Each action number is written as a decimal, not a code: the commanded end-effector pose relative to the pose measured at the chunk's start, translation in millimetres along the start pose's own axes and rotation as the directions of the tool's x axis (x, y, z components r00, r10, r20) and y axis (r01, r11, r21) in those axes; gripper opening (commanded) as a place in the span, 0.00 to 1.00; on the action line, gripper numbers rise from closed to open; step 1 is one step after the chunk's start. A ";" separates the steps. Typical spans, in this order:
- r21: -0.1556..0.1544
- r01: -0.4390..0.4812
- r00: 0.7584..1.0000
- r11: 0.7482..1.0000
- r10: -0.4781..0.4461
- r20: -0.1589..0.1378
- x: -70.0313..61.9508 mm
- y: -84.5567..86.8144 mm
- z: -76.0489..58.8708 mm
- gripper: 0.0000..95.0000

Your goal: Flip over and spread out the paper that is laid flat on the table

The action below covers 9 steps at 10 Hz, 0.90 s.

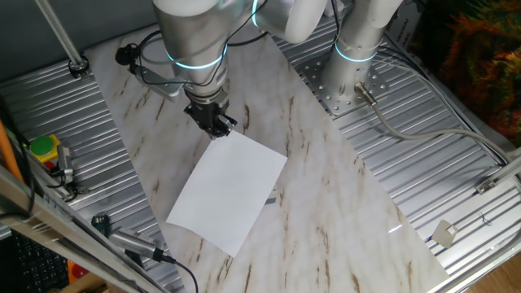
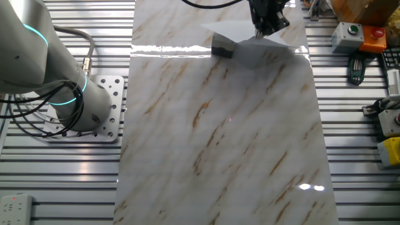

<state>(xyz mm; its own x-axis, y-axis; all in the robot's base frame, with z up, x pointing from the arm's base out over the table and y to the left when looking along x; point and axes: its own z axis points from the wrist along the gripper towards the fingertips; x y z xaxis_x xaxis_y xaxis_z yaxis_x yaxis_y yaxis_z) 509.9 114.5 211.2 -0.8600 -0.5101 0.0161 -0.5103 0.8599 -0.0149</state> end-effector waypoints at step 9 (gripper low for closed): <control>0.006 -0.153 0.985 0.988 0.152 0.083 -0.1 -0.2 0.2 0.00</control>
<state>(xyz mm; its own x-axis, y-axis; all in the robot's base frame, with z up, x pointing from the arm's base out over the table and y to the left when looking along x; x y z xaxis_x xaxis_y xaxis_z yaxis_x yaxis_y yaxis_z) 508.7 114.1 211.4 -0.9265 -0.3685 -0.0763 -0.3682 0.9295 -0.0189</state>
